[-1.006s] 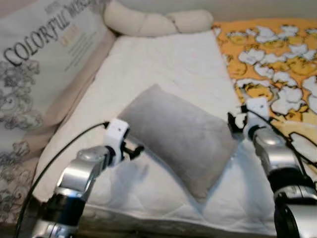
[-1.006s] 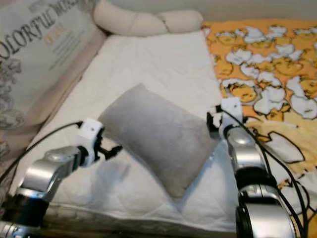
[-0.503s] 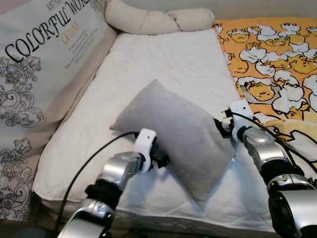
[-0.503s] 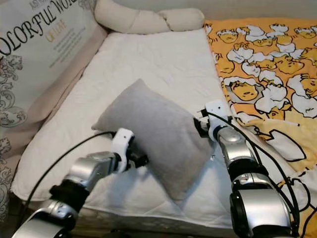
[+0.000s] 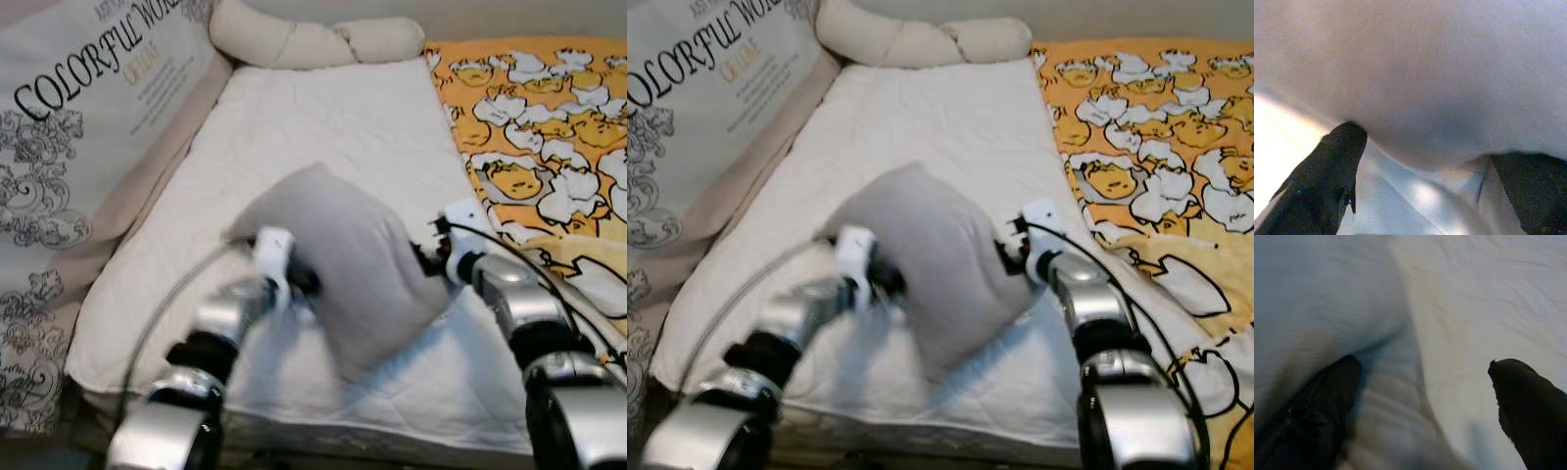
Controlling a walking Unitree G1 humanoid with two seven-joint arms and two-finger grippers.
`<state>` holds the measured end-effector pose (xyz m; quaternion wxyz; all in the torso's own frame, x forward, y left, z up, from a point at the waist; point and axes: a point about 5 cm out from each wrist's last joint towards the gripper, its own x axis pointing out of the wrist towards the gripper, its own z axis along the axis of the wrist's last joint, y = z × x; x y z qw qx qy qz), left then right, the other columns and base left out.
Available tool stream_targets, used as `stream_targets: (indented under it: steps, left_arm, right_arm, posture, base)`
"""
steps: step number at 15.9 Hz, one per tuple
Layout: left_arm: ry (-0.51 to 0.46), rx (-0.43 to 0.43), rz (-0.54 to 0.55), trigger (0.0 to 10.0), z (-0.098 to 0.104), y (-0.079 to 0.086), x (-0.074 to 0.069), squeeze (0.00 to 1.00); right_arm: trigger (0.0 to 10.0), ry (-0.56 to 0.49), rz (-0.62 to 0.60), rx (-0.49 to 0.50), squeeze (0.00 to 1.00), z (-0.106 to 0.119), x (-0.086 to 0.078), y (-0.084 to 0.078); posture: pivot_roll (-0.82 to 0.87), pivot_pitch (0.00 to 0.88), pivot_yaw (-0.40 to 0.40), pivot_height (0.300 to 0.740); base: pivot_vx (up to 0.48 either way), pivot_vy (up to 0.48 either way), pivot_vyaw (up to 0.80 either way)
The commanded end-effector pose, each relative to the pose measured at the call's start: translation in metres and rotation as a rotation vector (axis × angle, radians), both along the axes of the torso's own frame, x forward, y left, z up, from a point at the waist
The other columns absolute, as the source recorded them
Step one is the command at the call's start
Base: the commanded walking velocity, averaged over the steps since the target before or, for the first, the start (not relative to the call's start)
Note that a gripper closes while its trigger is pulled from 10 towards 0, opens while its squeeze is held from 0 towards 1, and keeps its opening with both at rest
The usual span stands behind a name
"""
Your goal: Clean up the room
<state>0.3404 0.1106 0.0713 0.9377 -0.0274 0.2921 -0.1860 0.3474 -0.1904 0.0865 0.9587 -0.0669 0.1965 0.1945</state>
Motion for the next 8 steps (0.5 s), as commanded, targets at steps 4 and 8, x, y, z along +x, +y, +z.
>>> stream_targets:
  steps: [4, 8]
  left_arm:
    - [-0.158, 0.013, -0.007, 10.0, 0.044, 0.028, 0.008, 0.00]
    - [-0.094, 0.041, -0.157, 10.0, 0.040, 0.032, -0.023, 0.00]
  right_arm:
    - [10.0, 0.022, 0.090, 0.153, 0.00, 0.010, -0.030, 0.026]
    - [10.0, 0.055, 0.099, 0.216, 0.00, 0.020, -0.064, 0.021]
  posture:
    - [-0.02, 0.000, 0.075, 0.740]
    - [-0.02, 0.000, 0.075, 0.740]
  base:
    - [0.000, 0.000, 0.00]
    - [0.000, 0.000, 0.00]
